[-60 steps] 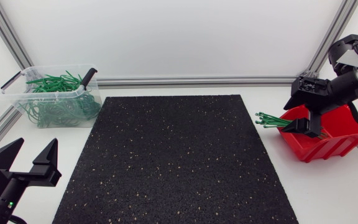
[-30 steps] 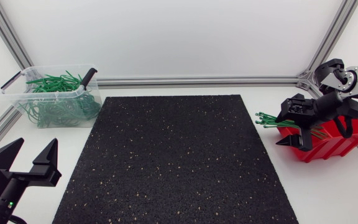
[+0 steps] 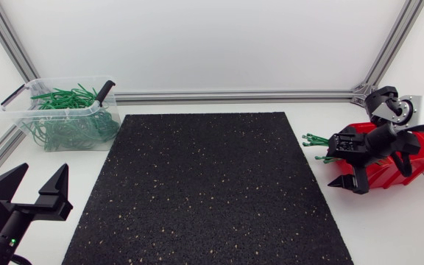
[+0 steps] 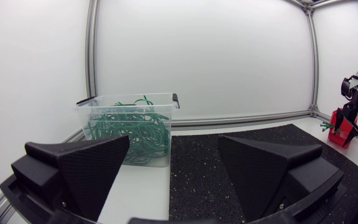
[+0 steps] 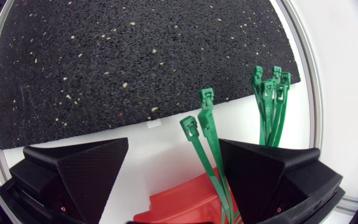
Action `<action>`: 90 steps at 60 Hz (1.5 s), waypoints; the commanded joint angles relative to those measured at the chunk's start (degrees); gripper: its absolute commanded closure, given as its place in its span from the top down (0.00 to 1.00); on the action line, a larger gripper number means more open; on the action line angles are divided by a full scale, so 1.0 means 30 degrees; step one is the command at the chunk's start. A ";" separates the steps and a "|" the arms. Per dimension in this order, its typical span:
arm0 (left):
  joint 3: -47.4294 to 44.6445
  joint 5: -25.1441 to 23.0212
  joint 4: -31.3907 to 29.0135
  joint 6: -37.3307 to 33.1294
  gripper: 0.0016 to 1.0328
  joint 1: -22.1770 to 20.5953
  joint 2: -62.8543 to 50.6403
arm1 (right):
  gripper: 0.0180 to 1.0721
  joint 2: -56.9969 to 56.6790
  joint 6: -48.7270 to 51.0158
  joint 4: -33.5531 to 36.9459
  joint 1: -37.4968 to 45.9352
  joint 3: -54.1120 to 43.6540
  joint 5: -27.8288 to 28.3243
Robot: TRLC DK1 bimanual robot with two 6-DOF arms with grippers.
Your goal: Take a green cable tie from the red box, thread the tail through the head to close it, then place it in the transparent bin on the left.
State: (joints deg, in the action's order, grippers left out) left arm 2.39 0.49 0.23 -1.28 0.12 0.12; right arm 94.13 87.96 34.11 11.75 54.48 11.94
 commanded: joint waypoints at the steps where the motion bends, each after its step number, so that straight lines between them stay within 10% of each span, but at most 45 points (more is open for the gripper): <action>1: -0.0739 -0.0047 -0.0487 0.0016 0.96 -0.0157 0.0165 | 0.96 -0.1464 0.0943 0.0174 0.0303 -0.1109 -0.0173; 31: -0.0739 -0.0047 -0.0487 0.0016 0.96 -0.0216 0.0165 | 0.96 -0.6708 0.2671 0.1902 0.1123 -0.3570 0.0091; 90: -0.0739 -0.0047 -0.0545 0.0016 0.96 -0.0333 0.0136 | 0.96 -0.4335 0.1763 -0.1027 0.0332 -0.2867 -0.1140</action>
State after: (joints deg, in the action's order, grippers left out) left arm 2.37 0.49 0.21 -1.28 -0.51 0.12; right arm 82.50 93.06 31.16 12.12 44.73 8.73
